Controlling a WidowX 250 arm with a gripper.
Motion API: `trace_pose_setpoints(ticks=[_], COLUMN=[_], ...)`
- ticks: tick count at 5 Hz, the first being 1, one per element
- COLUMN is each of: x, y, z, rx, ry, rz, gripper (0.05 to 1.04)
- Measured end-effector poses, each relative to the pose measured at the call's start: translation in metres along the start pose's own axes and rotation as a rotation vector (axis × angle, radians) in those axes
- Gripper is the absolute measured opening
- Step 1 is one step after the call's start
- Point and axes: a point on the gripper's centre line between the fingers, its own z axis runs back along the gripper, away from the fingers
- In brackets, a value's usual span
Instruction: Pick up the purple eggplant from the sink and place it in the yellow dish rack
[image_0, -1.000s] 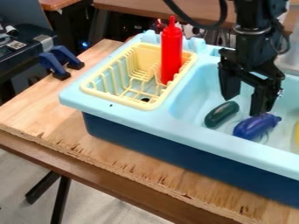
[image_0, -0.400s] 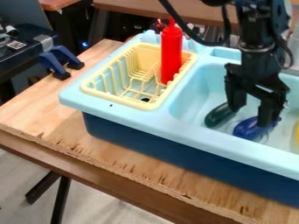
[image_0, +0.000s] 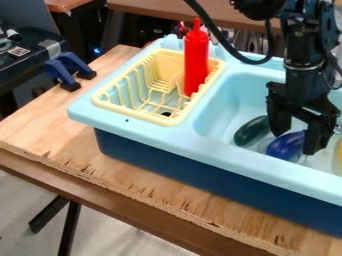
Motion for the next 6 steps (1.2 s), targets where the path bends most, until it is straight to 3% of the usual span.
trace_pose_setpoints(ticks=[1,2,3,4,5,6], x=[0.0,0.001,0.001,-0.001,-0.005,-0.004], y=[0.0,0.002,0.003,-0.001,-0.011,-0.024], z=[-0.009,-0.011,-0.01,-0.01,0.008,0.044], rx=[-0.006,-0.002,-0.04,-0.067,-0.057,-0.027], ry=[0.029,0.021,0.02,0.013,-0.04,-0.148], rz=[0.009,0.029,0.042,0.038,0.003,-0.042], gripper=[0.973,0.703,0.633,0.633,0.633,0.633])
